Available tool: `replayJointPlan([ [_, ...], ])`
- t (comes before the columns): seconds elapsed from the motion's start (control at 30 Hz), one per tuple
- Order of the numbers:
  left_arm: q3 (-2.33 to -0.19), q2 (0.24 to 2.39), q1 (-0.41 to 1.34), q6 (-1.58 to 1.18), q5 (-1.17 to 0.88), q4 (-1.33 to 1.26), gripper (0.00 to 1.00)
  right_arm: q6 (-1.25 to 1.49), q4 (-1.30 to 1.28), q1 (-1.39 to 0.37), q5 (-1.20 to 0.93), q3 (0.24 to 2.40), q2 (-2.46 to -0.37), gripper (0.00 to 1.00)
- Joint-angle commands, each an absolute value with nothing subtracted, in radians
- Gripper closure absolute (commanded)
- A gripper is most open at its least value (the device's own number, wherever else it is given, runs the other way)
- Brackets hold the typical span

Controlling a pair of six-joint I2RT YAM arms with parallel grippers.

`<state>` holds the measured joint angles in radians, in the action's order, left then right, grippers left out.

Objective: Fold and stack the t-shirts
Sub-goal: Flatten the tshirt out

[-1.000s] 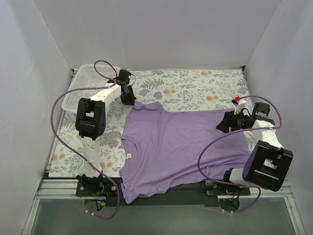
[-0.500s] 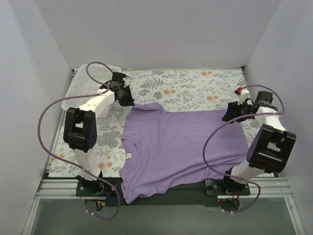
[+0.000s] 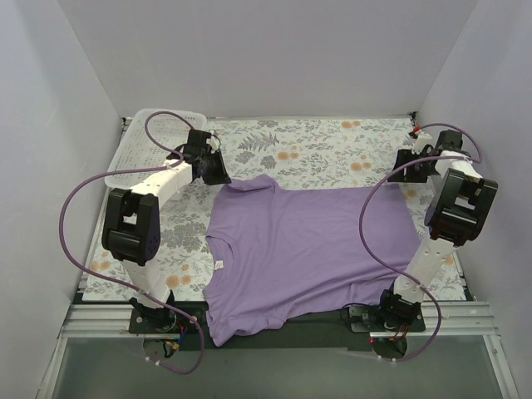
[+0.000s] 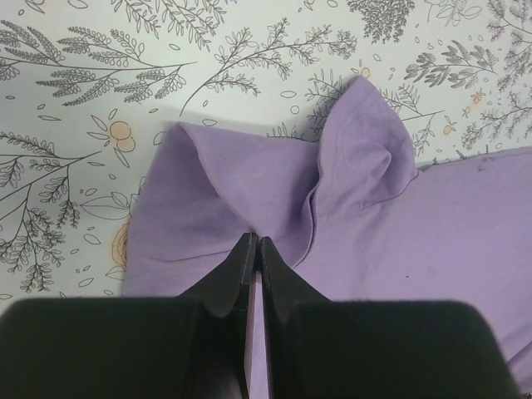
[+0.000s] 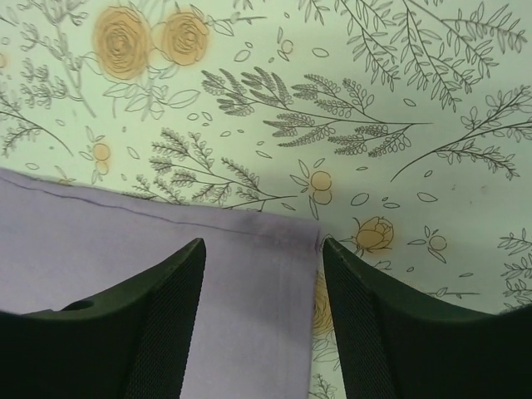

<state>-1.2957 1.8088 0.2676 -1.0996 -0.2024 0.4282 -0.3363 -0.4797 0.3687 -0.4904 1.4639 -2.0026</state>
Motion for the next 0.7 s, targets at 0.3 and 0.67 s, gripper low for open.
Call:
replayJointPlan([
  [0.3,-1.282,1.743,0.264,-1.083,-0.242,0.383,1.0,-0.322,-0.549,0.362,-0.442,1.603,-2.149,0.45],
  [0.67,-1.287,1.743,0.264,-1.08,-0.235,0.391,1.0,-0.341,-0.557,0.368,-0.475,1.533,-2.111,0.49],
])
